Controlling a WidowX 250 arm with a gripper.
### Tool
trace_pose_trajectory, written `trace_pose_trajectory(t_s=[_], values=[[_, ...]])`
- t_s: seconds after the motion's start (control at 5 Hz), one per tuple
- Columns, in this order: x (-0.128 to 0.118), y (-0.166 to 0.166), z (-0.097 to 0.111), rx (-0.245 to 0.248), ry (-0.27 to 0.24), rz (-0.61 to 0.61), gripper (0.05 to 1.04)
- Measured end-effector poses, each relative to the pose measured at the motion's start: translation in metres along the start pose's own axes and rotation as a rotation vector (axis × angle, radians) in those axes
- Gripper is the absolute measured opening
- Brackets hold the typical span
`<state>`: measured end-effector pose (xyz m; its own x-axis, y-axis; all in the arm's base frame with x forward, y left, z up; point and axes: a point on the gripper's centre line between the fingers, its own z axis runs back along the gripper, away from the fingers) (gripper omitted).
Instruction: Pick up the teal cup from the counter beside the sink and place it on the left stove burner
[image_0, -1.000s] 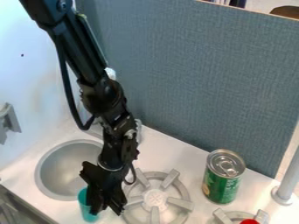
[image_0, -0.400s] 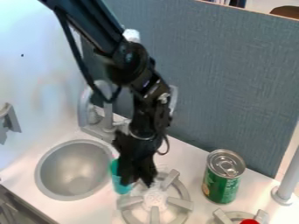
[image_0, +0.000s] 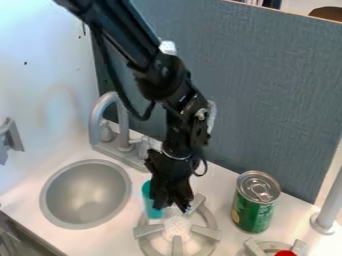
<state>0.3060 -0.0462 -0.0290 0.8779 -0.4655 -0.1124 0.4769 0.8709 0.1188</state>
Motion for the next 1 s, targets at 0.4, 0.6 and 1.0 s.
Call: trace_pose_trajectory(t_s=[0.4, 0.6, 1.0], values=[[0.009, -0.007, -0.008, -0.019, -0.014, -0.017, 0.100], [0.018, -0.015, -0.008, -0.018, -0.020, -0.035, 0.101], [0.026, -0.017, -0.011, -0.023, -0.012, -0.039, 0.101]])
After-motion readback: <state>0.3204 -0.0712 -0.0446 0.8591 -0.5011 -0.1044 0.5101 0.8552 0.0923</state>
